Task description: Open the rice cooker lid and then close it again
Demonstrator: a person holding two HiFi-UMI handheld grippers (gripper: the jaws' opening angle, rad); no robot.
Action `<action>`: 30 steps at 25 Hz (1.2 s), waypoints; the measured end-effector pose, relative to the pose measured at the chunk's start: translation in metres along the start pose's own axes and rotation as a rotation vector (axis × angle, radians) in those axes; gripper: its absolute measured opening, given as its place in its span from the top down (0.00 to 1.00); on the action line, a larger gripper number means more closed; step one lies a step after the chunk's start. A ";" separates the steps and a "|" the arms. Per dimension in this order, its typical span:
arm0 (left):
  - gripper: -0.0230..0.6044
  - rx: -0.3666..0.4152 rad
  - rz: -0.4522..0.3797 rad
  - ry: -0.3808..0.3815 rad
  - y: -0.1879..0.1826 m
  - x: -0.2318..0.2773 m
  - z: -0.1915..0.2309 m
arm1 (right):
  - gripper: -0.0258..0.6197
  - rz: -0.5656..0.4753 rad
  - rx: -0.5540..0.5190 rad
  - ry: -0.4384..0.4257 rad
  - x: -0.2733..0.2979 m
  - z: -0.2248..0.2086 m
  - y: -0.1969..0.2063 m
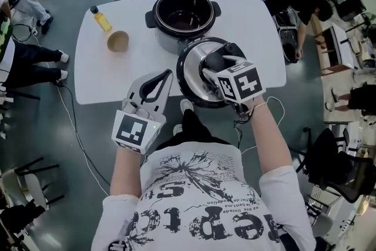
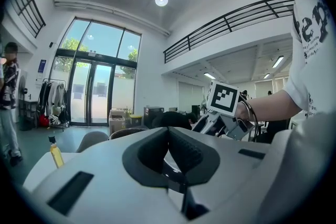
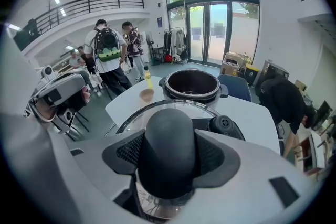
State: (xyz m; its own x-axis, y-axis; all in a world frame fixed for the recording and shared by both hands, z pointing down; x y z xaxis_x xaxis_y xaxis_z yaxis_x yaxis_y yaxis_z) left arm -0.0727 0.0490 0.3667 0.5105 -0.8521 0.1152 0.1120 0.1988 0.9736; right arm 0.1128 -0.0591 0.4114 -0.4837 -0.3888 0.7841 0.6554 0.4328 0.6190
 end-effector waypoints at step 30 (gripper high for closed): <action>0.94 0.184 -0.124 -0.028 -0.069 0.087 0.036 | 0.51 -0.051 -0.166 -0.061 0.025 -0.093 -0.116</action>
State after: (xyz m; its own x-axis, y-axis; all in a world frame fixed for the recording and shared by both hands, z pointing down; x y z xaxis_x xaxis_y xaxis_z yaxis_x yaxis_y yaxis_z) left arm -0.0667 -0.0564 0.3162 0.4785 -0.8781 -0.0051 0.0139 0.0018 0.9999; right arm 0.0784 -0.1945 0.3555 -0.5498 -0.3550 0.7561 0.7131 0.2719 0.6462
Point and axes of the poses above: the fingertips, and each gripper's own axes: x forward along the fingers, z to its left, y out of its underside, the point moved 8 cm from there along -x, backward along the fingers, and after that the axes turned 11 degrees about -x, right-handed, at the moved point
